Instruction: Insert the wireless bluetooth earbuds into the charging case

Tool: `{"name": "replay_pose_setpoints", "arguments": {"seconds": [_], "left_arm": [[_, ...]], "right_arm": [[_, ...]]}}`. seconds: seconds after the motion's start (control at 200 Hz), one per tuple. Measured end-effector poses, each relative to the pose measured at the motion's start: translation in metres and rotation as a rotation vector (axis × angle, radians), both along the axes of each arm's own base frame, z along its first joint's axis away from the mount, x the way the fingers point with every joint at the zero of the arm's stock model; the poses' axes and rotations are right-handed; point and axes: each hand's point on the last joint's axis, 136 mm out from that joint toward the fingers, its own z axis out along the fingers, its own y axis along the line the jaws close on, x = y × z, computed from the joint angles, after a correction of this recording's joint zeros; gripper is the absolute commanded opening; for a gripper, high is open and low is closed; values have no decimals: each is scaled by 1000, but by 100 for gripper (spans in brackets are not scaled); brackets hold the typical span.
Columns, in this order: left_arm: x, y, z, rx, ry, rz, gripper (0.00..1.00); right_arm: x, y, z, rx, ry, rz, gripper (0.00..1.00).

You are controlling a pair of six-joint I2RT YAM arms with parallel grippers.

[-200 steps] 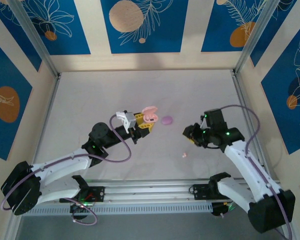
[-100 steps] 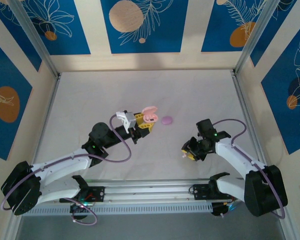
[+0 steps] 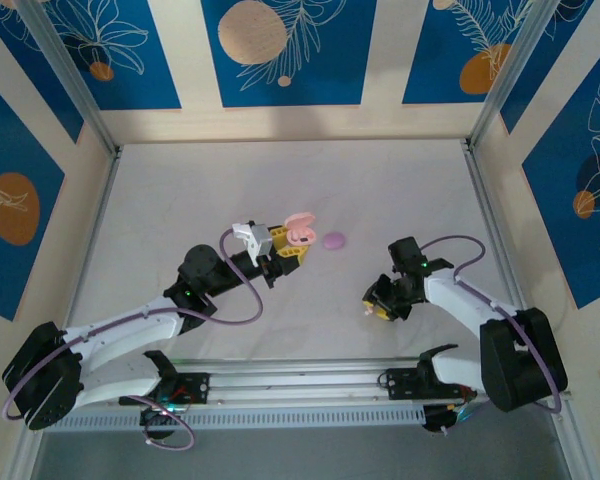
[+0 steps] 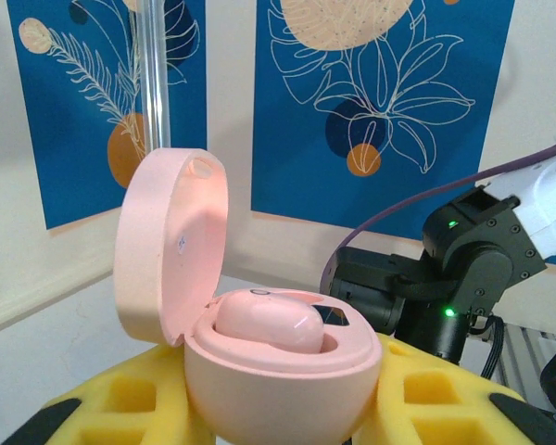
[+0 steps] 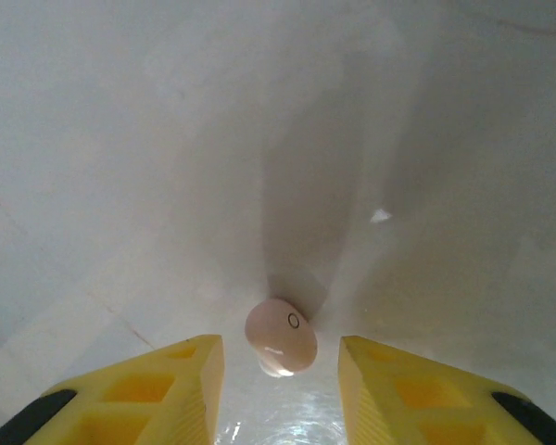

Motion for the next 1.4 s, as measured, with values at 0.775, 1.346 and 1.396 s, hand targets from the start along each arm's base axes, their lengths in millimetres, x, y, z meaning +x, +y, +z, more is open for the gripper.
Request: {"name": "replay_pose_setpoints", "arguments": {"seconds": [0.775, 1.346, 1.396], "left_arm": [[1, 1, 0, 0, 2, 7, 18], [1, 1, 0, -1, 2, 7, 18], [1, 1, 0, -1, 2, 7, 18]], "right_arm": [[1, 15, -5, -8, -1, 143, 29], [7, 16, -2, -12, -29, 152, 29], [8, 16, -2, -13, -32, 152, 29]]}}
